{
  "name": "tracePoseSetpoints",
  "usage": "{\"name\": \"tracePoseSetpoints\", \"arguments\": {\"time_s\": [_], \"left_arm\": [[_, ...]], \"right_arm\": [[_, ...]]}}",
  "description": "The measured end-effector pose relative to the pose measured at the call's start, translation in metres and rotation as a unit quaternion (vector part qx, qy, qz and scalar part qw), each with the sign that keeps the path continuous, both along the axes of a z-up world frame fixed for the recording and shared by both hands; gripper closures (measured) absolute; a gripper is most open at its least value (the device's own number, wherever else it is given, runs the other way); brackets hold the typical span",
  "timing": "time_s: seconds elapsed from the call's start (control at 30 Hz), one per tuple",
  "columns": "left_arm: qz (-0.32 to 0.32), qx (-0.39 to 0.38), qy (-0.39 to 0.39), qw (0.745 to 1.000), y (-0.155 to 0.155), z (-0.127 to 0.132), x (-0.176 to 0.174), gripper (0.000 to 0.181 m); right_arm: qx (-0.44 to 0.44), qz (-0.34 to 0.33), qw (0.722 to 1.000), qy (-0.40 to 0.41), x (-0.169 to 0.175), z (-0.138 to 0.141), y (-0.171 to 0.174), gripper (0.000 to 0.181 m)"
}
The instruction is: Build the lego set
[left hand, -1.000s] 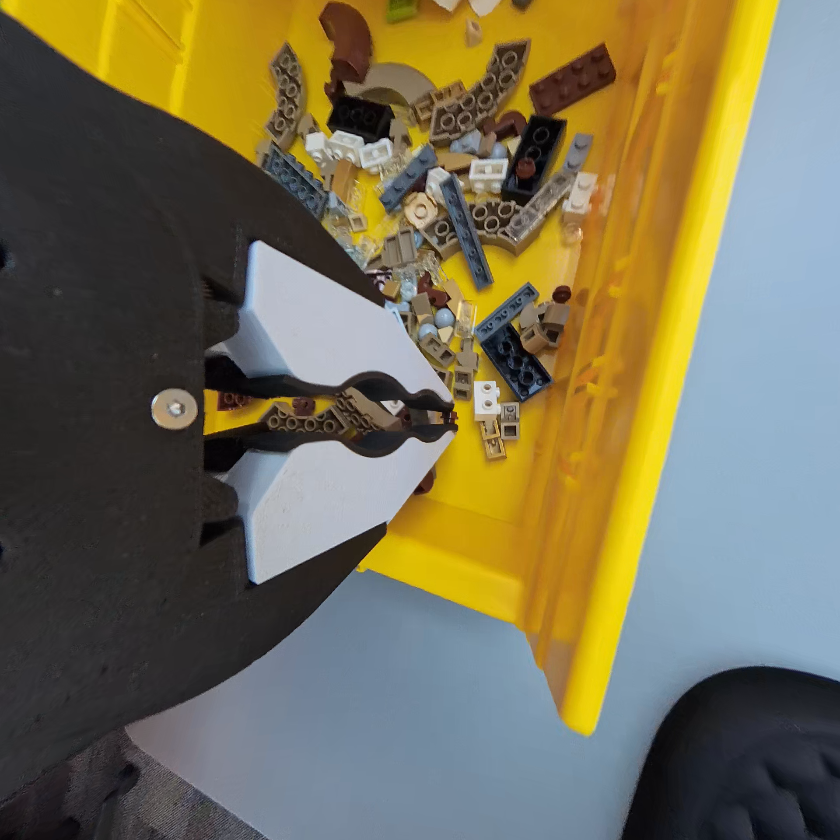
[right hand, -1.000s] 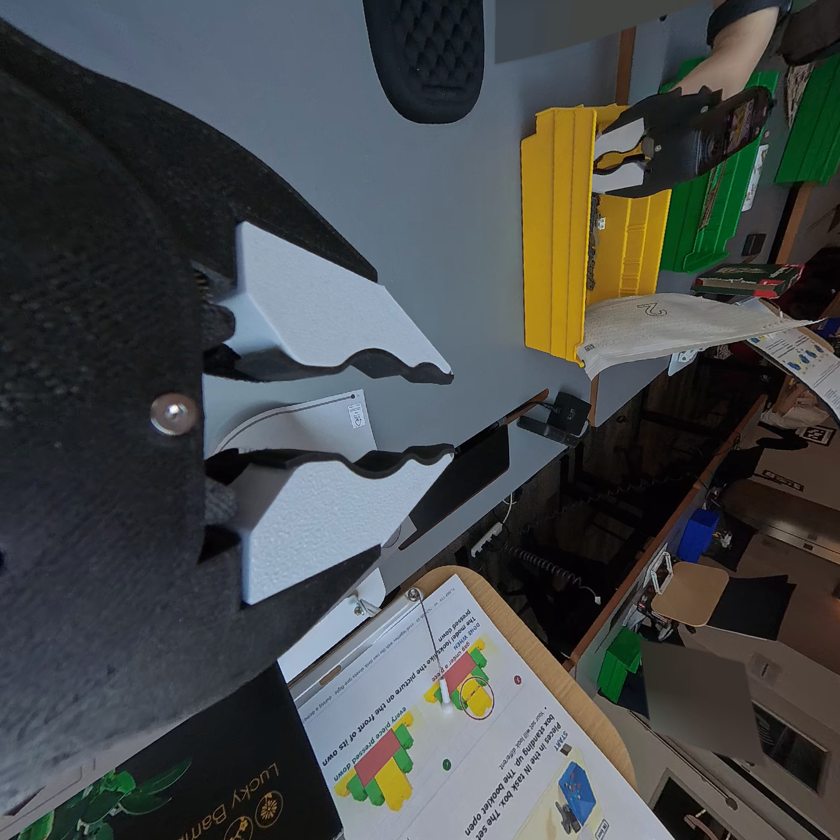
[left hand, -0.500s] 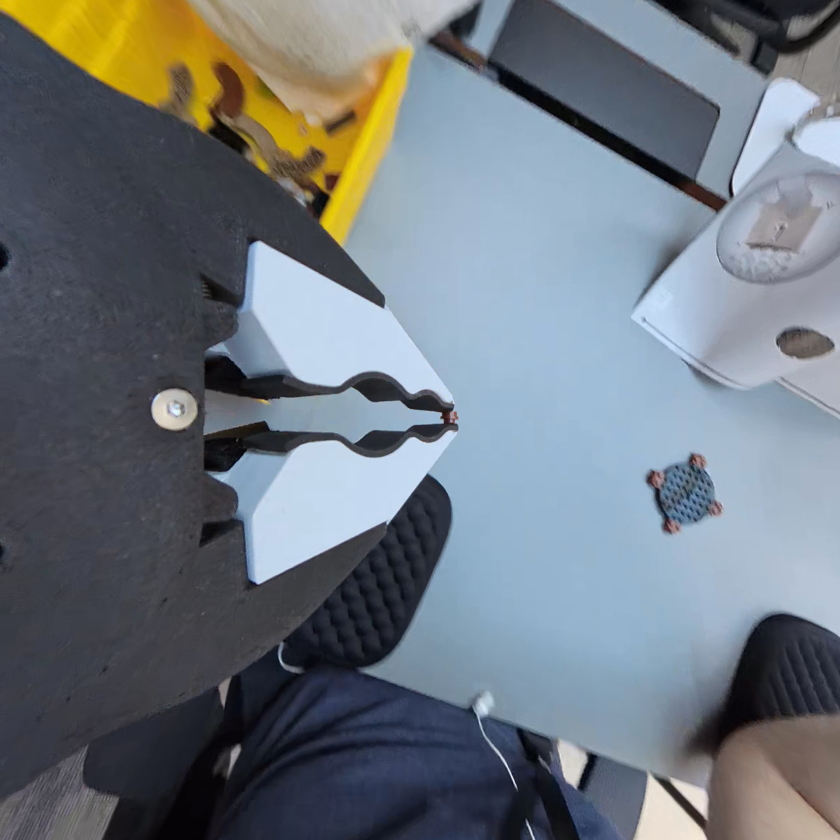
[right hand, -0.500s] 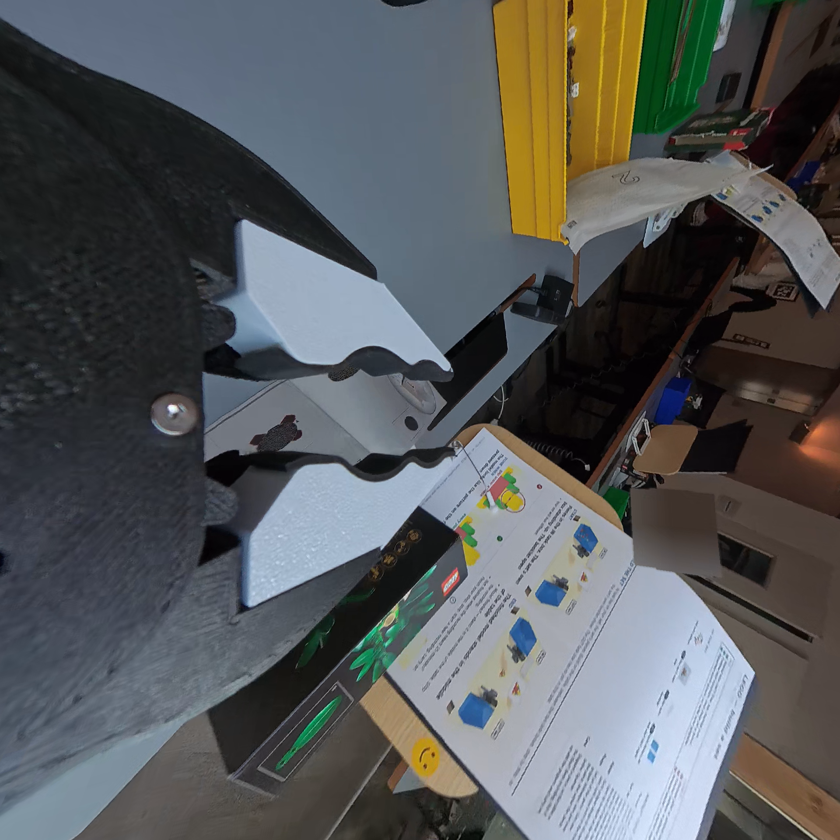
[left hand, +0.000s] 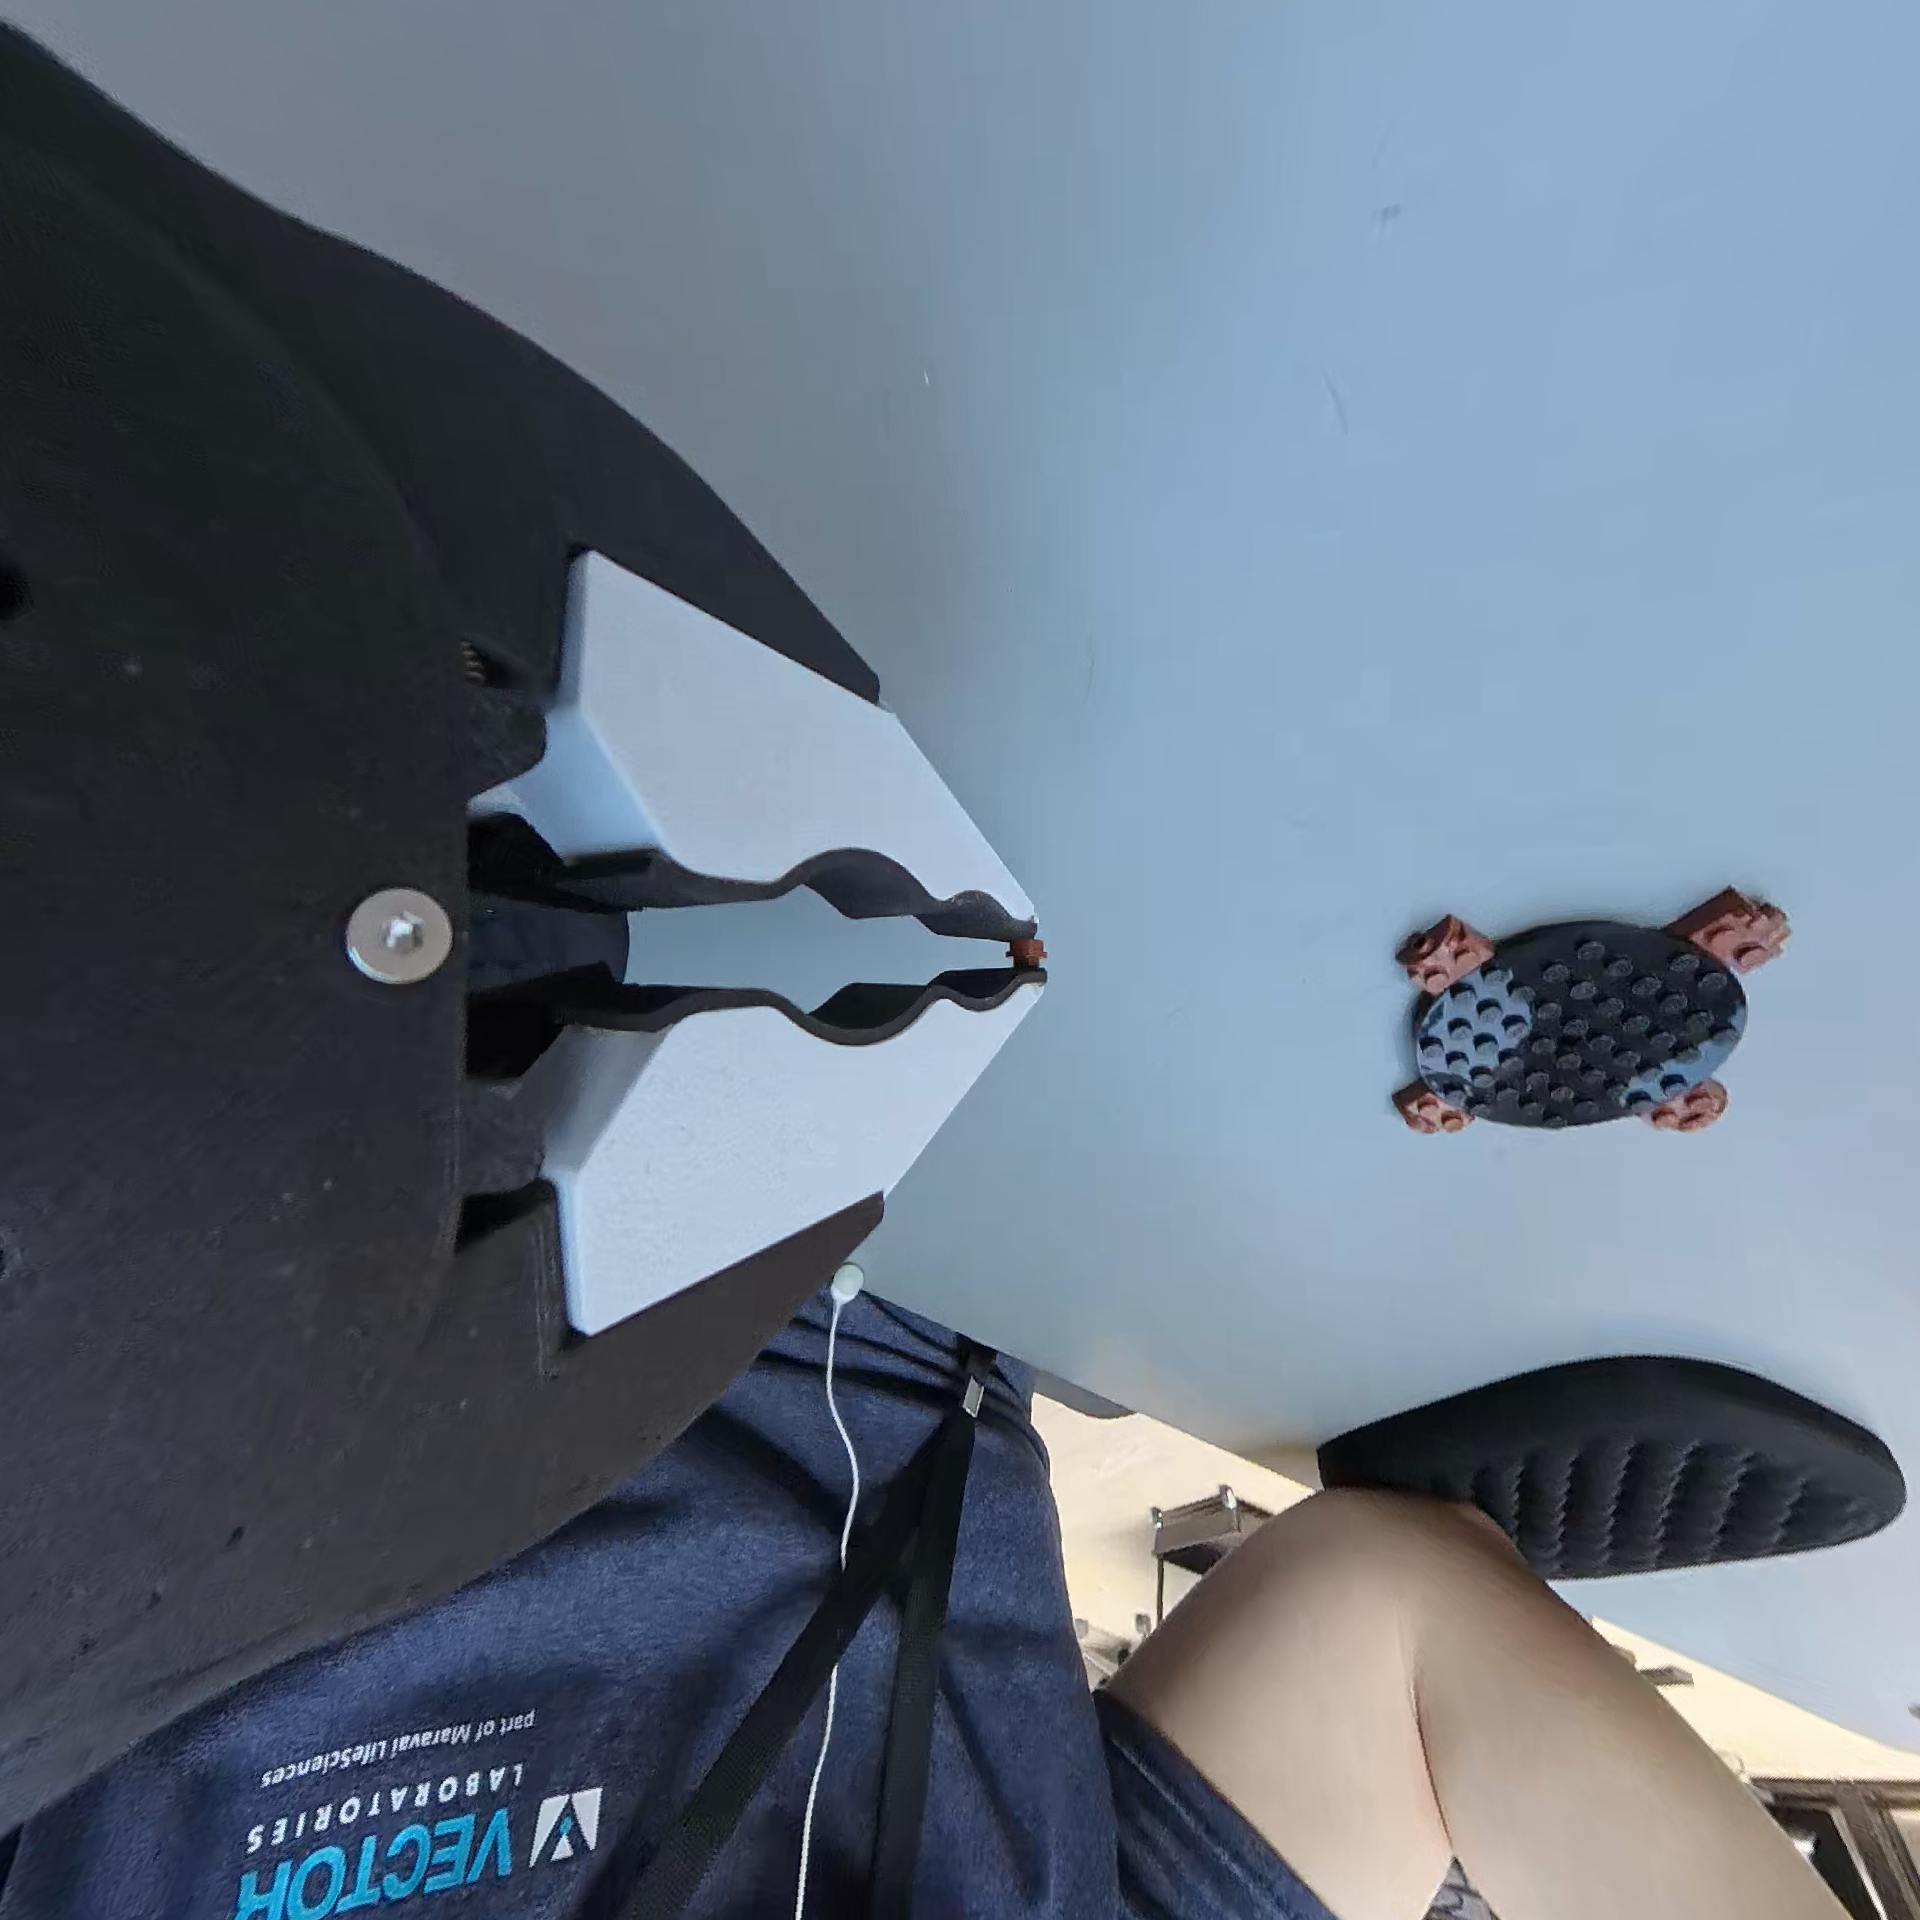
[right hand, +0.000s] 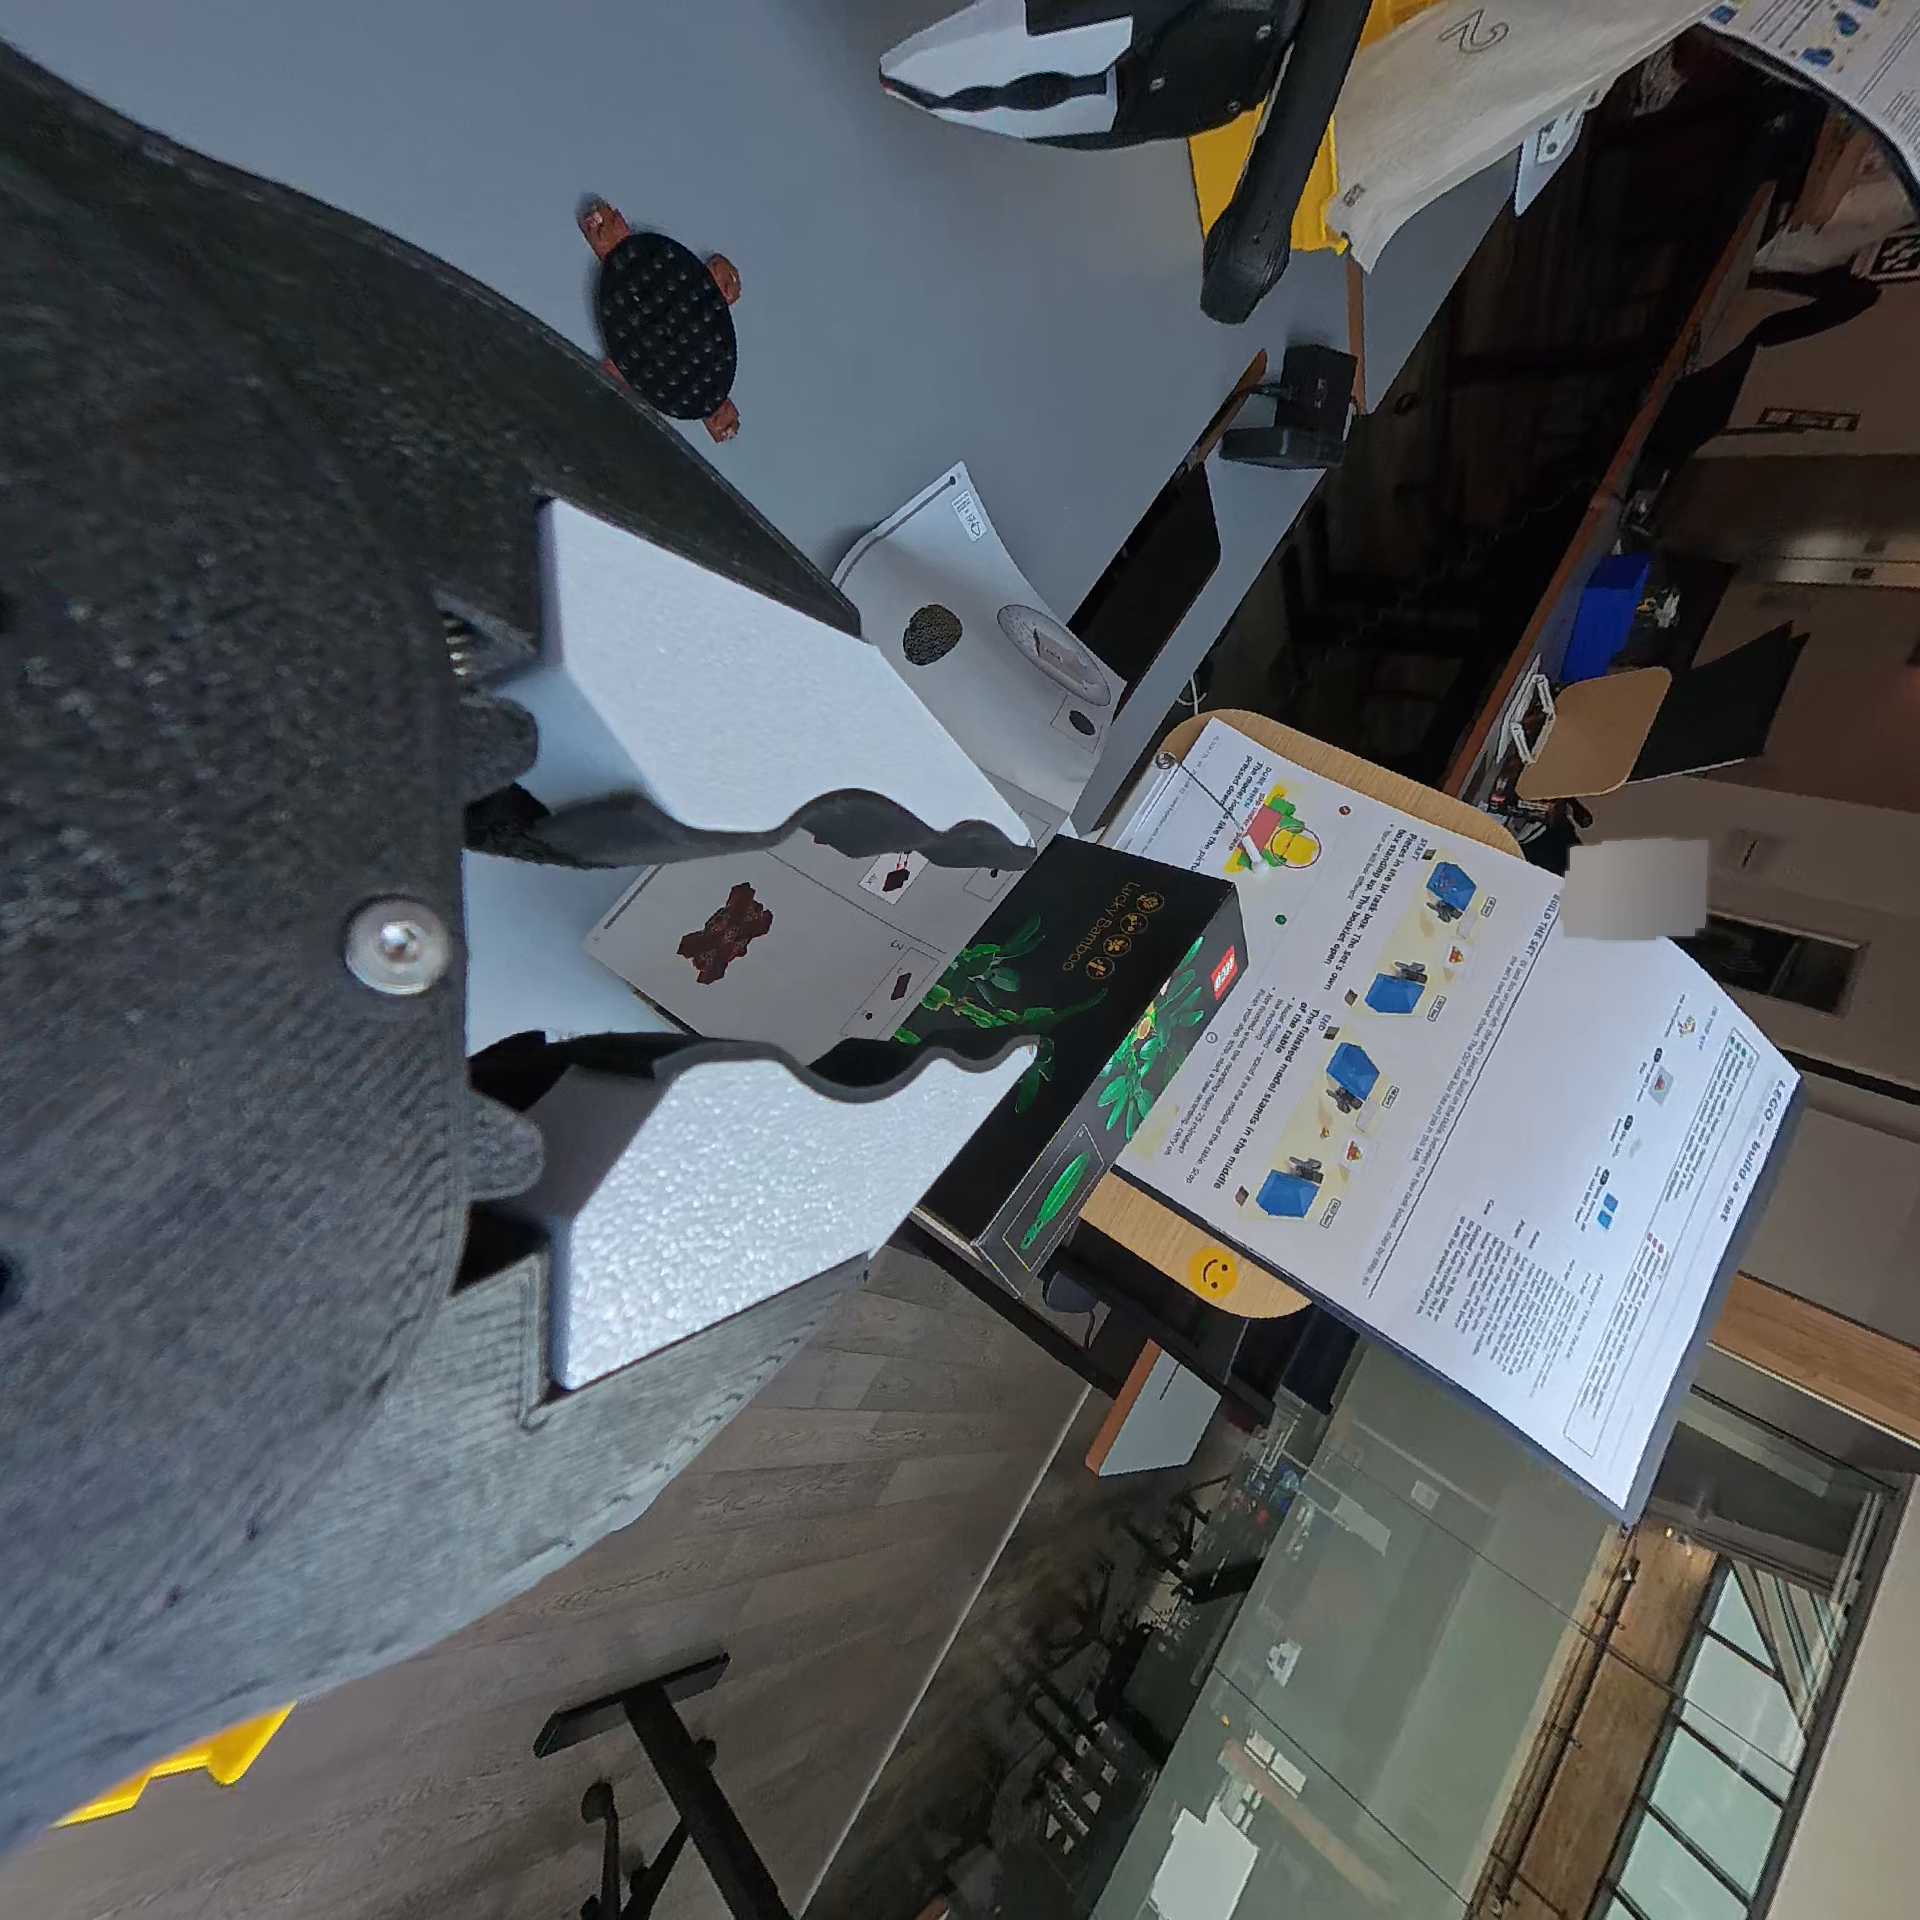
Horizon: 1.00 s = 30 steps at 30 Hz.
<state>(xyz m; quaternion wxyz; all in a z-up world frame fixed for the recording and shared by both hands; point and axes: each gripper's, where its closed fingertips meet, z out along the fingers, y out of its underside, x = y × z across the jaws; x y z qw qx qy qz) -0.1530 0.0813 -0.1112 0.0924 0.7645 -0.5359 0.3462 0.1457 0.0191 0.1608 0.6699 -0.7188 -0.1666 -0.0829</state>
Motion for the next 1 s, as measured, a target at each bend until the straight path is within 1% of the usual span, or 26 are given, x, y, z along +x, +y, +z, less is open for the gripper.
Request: {"name": "tracePoseSetpoints", "arguments": {"time_s": [0.07,0.27,0.4,0.5,0.7,1.0], "left_arm": [[-0.003,0.015,0.022,1.0,0.005,-0.005,0.001,0.178],[-0.031,0.057,0.066,0.996,0.006,-0.017,0.002,0.178],[-0.035,0.124,0.099,0.987,0.02,-0.029,-0.006,0.178],[-0.048,0.153,0.112,0.981,0.022,-0.034,-0.01,0.178],[-0.068,0.191,0.134,0.97,0.026,-0.04,-0.016,0.178],[-0.085,0.203,0.143,0.965,0.028,-0.047,-0.019,0.178]], "right_arm": [[-0.001,0.008,1.0,-0.01,-0.002,0.0,0.001,0.151],[0.0,0.022,0.999,-0.031,-0.008,0.001,0.0,0.151],[-0.001,0.03,0.998,-0.048,-0.014,0.001,-0.003,0.151],[0.005,0.038,0.998,-0.054,-0.019,0.003,-0.005,0.151],[0.013,0.052,0.997,-0.055,-0.023,0.006,-0.005,0.151],[0.013,0.062,0.996,-0.059,-0.028,0.005,-0.002,0.151]]}}
